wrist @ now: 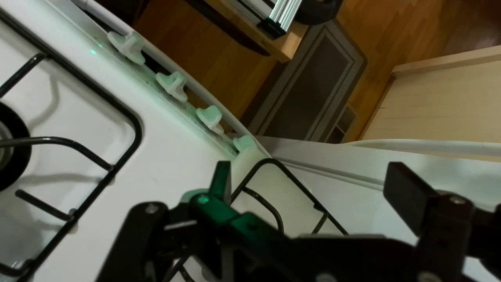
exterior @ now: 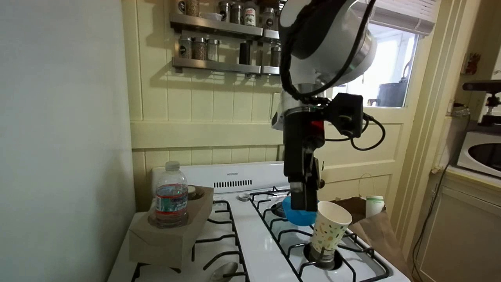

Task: Place the spoon inside the cup

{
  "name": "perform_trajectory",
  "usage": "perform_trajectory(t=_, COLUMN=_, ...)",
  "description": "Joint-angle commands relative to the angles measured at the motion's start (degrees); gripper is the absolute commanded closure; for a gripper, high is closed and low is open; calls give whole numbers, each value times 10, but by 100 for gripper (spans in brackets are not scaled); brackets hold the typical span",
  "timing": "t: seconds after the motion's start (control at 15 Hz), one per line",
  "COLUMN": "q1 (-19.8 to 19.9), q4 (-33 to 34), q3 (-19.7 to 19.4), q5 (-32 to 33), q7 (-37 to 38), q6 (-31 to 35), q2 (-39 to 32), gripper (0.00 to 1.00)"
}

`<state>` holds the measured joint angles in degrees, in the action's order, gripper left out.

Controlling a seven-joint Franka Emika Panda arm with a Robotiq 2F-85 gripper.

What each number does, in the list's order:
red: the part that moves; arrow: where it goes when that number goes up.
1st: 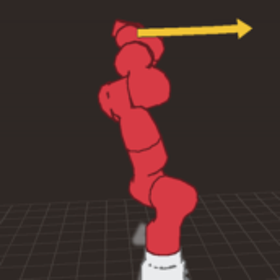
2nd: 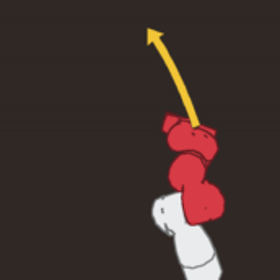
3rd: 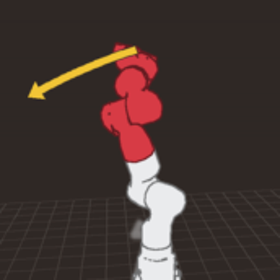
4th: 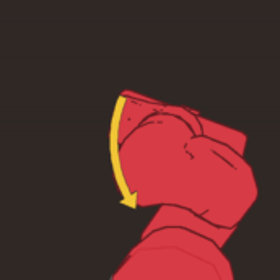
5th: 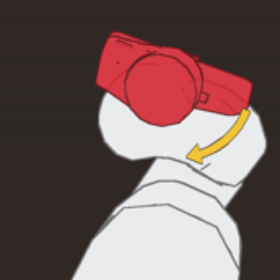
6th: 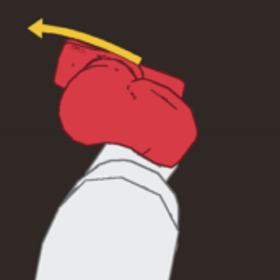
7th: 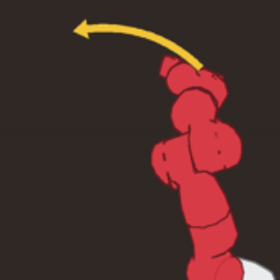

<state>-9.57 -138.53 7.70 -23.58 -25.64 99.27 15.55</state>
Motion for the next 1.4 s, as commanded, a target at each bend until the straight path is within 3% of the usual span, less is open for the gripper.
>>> perform_trajectory(t=0.0, q1=-8, q4=-2, q3=-7, q5=1, q7=6, q6=2, q2=-1, gripper=0)
perform_trajectory(t=0.2, q1=-8, q4=-2, q3=-7, q5=0, q7=10, q6=2, q2=-1, gripper=0)
perform_trajectory(t=0.33, q1=0, q4=1, q3=-5, q5=-25, q7=94, q6=21, q2=-14, gripper=0)
perform_trajectory(t=0.87, q1=-17, q4=-65, q3=24, q5=-152, q7=247, q6=168, q2=-38, gripper=0)
perform_trajectory(t=1.13, q1=-14, q4=-73, q3=37, q5=-97, q7=309, q6=222, q2=-50, gripper=0)
perform_trajectory(t=1.33, q1=-22, q4=-48, q3=40, q5=-57, q7=302, q6=195, q2=-80, gripper=0)
